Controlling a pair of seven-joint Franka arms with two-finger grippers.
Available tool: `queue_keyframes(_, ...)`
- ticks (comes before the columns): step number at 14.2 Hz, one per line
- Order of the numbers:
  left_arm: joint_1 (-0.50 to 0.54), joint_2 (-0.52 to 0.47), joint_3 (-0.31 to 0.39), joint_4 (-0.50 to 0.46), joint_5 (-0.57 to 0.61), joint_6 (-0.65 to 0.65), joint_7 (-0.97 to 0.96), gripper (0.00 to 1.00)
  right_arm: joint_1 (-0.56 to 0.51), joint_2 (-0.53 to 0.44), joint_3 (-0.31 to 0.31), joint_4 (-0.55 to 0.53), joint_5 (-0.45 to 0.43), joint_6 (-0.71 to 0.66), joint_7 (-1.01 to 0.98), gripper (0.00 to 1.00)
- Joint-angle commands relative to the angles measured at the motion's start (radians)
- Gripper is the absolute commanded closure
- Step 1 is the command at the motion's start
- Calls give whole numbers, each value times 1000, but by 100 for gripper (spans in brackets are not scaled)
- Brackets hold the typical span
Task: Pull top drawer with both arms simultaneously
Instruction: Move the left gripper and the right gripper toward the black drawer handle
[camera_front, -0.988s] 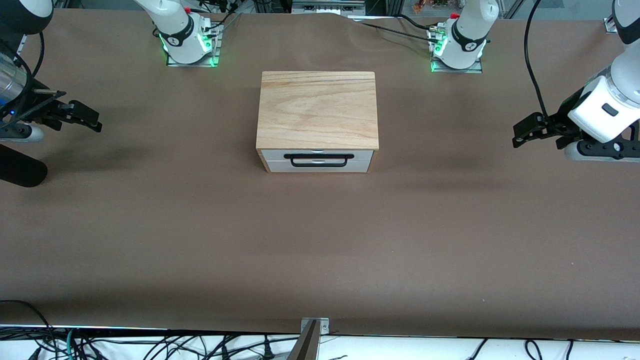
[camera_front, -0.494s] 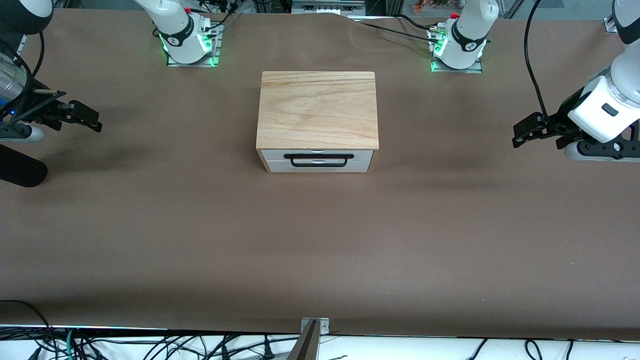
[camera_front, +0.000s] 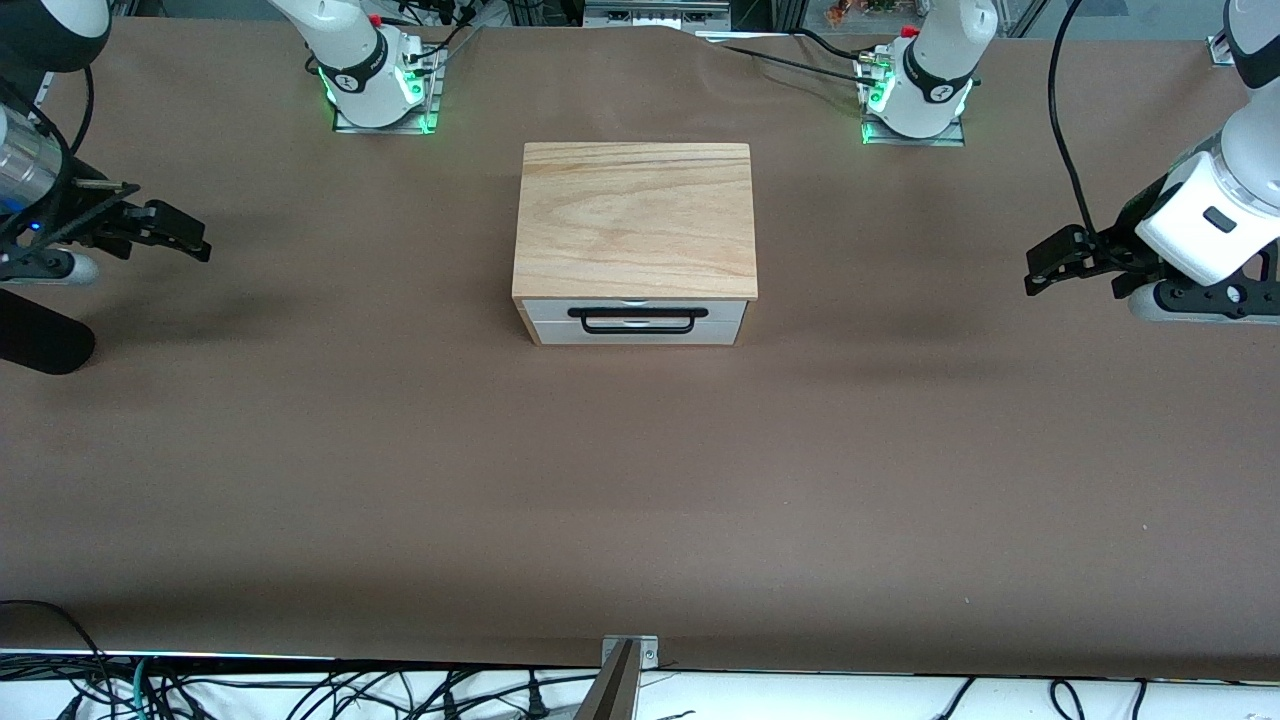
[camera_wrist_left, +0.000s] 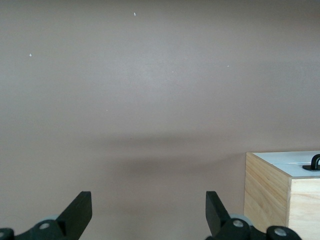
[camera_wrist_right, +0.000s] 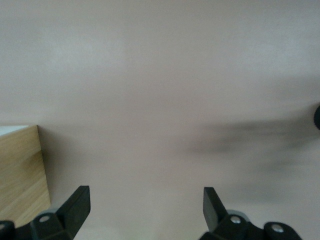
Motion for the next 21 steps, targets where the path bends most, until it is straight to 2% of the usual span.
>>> queue_keyframes(1, -4, 8, 2, -1, -23, 4, 0, 0, 13, 39, 4, 18, 32, -23, -15, 0)
queue_keyframes(3, -7, 31, 0, -1, -19, 6, 11, 0, 15, 47, 2, 18, 192, -24, -12, 0)
queue_keyframes(4, -18, 44, 0, -1, -21, 6, 14, 0, 15, 64, 2, 18, 243, -24, -15, 0)
queue_keyframes(7, -65, 112, 0, -1, -19, 9, 17, 0, 25, 137, 16, 16, 314, -23, -30, 0)
queue_keyframes(9, -94, 175, 0, 0, -76, 28, 17, 0, 33, 197, 16, 18, 508, -21, -123, 0)
queue_keyframes(10, -101, 208, 0, -1, -160, 79, 17, 0, 34, 236, 16, 16, 611, -24, -181, 0)
queue_keyframes(12, -110, 275, -1, -3, -338, 113, 20, 0, 45, 300, 16, 18, 734, -21, -296, 0)
queue_keyframes(15, -133, 355, -29, -6, -499, 186, 75, 0, 61, 409, 16, 16, 945, -12, -441, 0)
queue_keyframes(17, -130, 422, -35, -12, -644, 199, 210, 0, 94, 467, 16, 16, 1067, 5, -510, 1)
queue_keyframes(19, -131, 484, -35, -62, -894, 242, 438, 0, 148, 518, 16, 16, 1173, 58, -588, 1)
queue_keyframes(21, -142, 495, -37, -149, -1075, 291, 624, 0, 201, 569, 16, 16, 1312, 95, -686, 13)
